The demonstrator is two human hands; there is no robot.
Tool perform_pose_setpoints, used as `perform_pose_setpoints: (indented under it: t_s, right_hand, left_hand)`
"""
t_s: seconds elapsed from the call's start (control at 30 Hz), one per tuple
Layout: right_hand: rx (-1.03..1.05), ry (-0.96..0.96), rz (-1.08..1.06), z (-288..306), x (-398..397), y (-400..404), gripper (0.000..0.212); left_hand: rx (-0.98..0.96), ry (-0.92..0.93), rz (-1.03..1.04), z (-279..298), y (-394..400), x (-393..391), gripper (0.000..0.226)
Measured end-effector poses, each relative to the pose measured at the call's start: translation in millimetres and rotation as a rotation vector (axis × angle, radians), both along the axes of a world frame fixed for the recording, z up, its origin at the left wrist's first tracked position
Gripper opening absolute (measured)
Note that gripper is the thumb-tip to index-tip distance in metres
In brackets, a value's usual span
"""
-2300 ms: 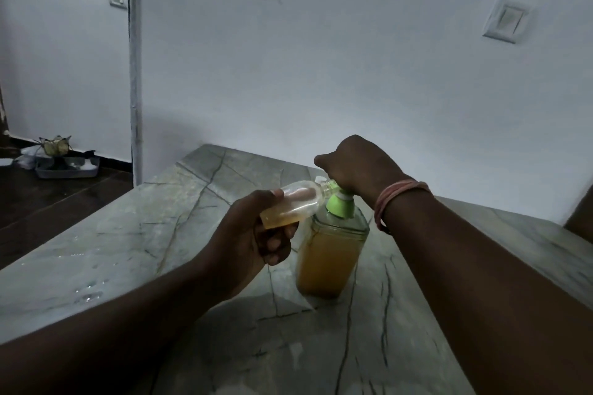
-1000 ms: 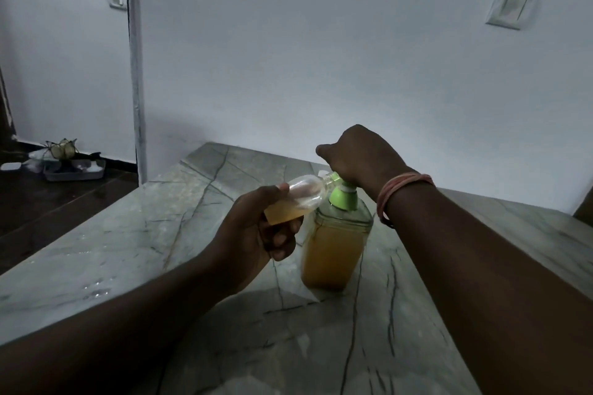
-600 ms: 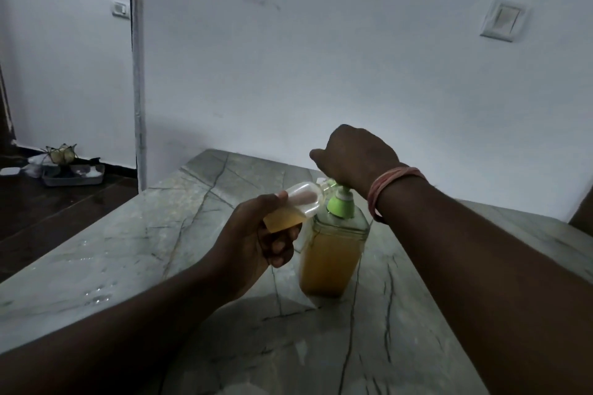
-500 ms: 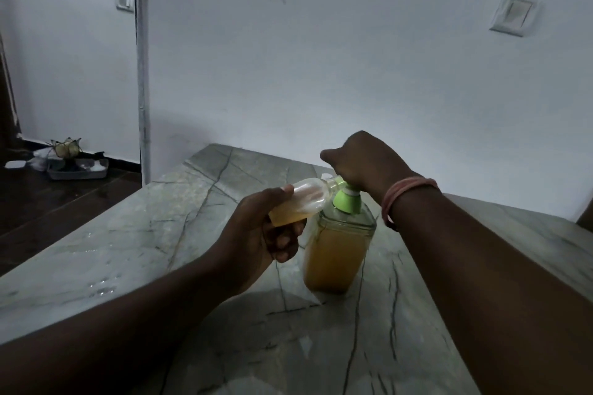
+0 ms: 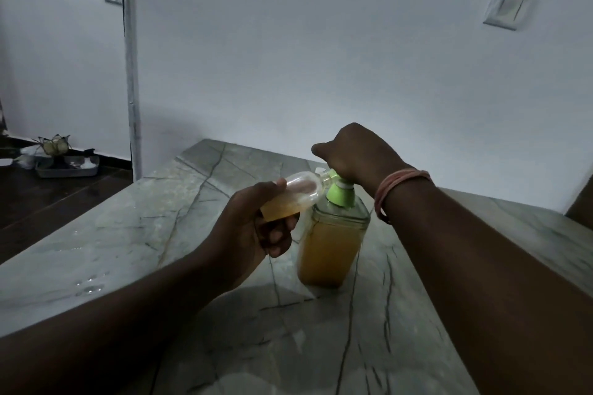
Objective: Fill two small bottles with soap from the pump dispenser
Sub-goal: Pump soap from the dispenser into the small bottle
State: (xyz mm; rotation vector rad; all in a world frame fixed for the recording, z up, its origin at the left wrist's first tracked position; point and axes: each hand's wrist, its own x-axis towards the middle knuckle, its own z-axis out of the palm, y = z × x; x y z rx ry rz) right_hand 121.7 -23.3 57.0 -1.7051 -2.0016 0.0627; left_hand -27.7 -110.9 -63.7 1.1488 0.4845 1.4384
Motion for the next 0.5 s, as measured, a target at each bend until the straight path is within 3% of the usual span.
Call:
perform_pose_setpoints:
  t_s: [0.27,0.37,0.5]
  right_hand:
    - [0.069,-0.182,-0.012,12,-7,-6,0.023]
    - [0.107,-0.08,-0.017,6,-5,-3,0.028]
    - [0.001,0.023,-0.015,-1,-1,-2,0.029]
  left_hand:
    - [-0.011,-0.003,0.002,0,-3,-1,0.033]
    - [-0.005,-0.011,0.001,0,-2,-1,0.033]
    - [0.018,0.018,0.003,0,-1,0,0.033]
